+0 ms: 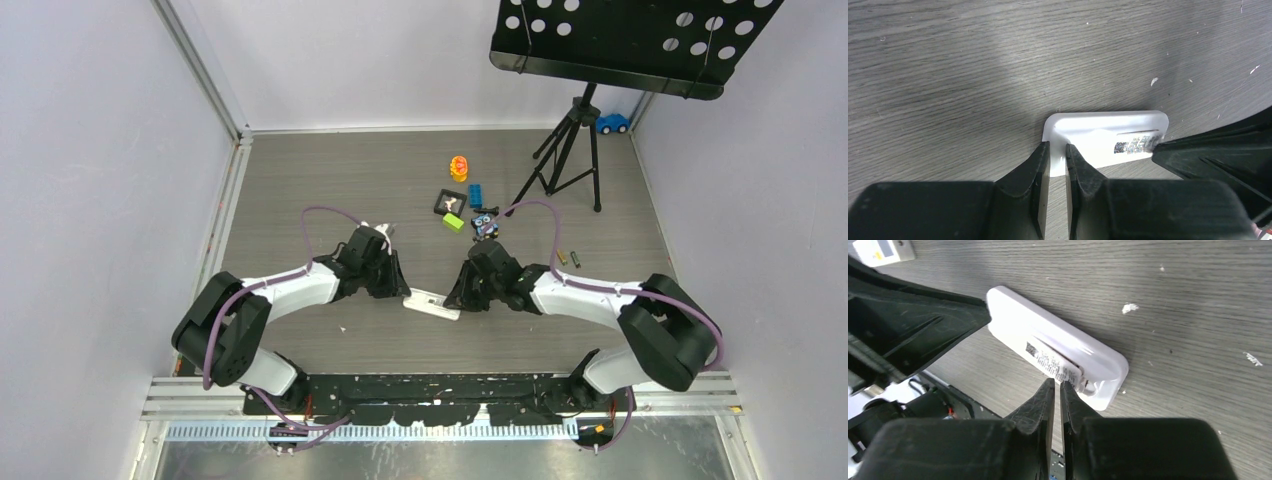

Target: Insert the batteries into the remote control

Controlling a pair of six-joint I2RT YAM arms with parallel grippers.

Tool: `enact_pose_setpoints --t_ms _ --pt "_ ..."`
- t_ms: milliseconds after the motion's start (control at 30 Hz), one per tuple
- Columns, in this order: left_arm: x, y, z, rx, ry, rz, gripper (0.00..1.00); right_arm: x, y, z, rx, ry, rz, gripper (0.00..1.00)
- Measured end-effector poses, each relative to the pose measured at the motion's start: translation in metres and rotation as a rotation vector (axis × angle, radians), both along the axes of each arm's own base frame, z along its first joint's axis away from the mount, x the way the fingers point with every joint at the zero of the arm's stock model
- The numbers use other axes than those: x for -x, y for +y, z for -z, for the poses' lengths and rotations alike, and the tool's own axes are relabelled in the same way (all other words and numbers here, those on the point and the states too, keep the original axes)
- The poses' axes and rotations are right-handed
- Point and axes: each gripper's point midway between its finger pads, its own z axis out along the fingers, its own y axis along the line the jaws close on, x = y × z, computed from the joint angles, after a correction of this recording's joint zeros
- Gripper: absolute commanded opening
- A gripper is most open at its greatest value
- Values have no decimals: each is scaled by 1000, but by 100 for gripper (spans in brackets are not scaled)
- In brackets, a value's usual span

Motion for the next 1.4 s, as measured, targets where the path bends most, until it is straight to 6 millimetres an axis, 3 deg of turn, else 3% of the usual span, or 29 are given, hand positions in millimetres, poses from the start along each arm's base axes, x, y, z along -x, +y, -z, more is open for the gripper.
enact_pose_setpoints --t_ms 100,500,700,967,1100,1167,1200,1300,1400 --pt "0 0 0 0 0 0 17 0 -1 11 38 12 5 12" --pt "0 0 0 0 0 -1 17 -8 7 12 45 -31 -4 12" --pt "-1 2 -1 -1 -1 -7 18 -6 1 8 91 -69 -62 21" --pt "0 6 0 -19 4 -12 25 -14 2 -13 105 -133 -95 30" --pt "1 13 4 -48 16 -28 37 -10 5 -13 117 -143 -129 44" --pt "3 17 5 -65 22 -33 47 -7 7 -13 133 -159 -166 73" --pt "4 19 5 -71 23 -37 54 -6 9 -12 139 -167 -183 80" --pt "4 27 -3 -86 9 -59 76 -7 13 -13 188 -225 -269 83" --pt "-2 38 -19 -82 -35 -103 89 -17 17 -17 259 -311 -348 85"
